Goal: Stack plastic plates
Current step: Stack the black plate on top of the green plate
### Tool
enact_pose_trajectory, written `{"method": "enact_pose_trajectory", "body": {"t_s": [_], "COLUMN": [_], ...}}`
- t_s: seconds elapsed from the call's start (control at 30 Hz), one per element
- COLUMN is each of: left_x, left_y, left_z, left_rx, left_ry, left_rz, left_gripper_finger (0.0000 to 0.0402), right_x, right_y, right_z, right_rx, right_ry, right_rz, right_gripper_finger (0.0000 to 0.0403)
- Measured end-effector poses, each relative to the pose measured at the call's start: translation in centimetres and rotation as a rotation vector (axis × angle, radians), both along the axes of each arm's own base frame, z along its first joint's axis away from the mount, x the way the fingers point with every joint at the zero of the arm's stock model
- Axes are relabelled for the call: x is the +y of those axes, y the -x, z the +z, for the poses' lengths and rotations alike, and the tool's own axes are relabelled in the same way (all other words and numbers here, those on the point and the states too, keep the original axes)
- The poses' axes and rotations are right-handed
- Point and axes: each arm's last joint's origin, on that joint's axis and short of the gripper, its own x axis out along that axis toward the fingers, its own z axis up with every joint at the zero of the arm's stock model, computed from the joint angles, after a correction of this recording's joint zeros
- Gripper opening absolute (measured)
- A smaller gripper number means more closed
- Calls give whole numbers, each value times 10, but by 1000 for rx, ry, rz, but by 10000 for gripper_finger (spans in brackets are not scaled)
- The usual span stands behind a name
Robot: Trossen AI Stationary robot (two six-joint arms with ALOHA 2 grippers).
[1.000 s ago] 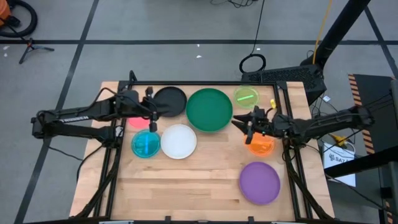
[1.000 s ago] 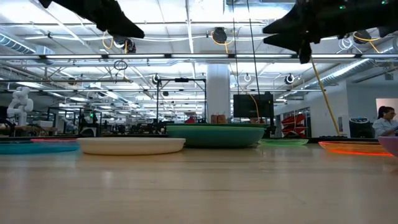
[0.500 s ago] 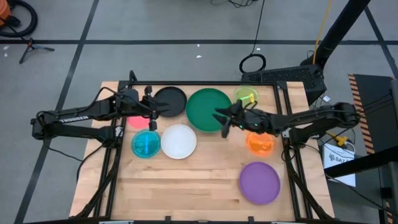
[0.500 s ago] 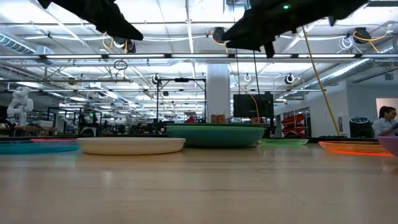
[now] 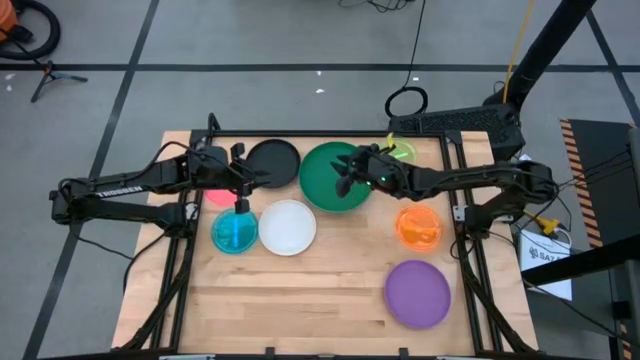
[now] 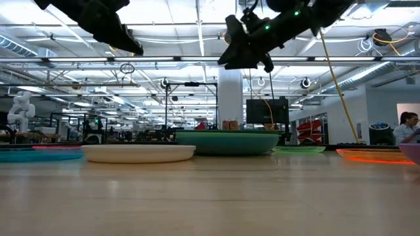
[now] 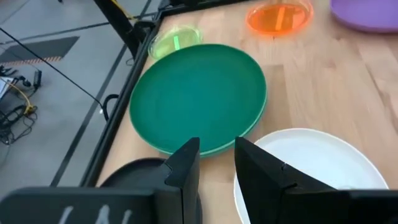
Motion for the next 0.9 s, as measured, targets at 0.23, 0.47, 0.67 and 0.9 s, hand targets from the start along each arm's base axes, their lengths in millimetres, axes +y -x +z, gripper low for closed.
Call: {"method": "enact_pose_trajectory", "body": {"t_s": [0.23,0.47,0.67,0.9], "left_x": [0,-1,-1,-2], "left_y": [1,2,2,2], "left_z": [-1,-4,-4,-4], "left_rx": [14,50,50,38], "left_ry": [-3,-9,1,44], "left_rz": [-4,-13,-9,6], "left_gripper_finger": [108,108,108,108], "right_x": [-14,-19,-20,-8], "right_y": [-20,-36,-44,-46], "right_z": [-10,-28,-57,-64], "right_rx": [30,59,113,96], "right_ry": [-15,-53,-125,-337], "right_rz": [-32,-50,-75,83], "right_gripper_finger": [128,128,128,128]}}
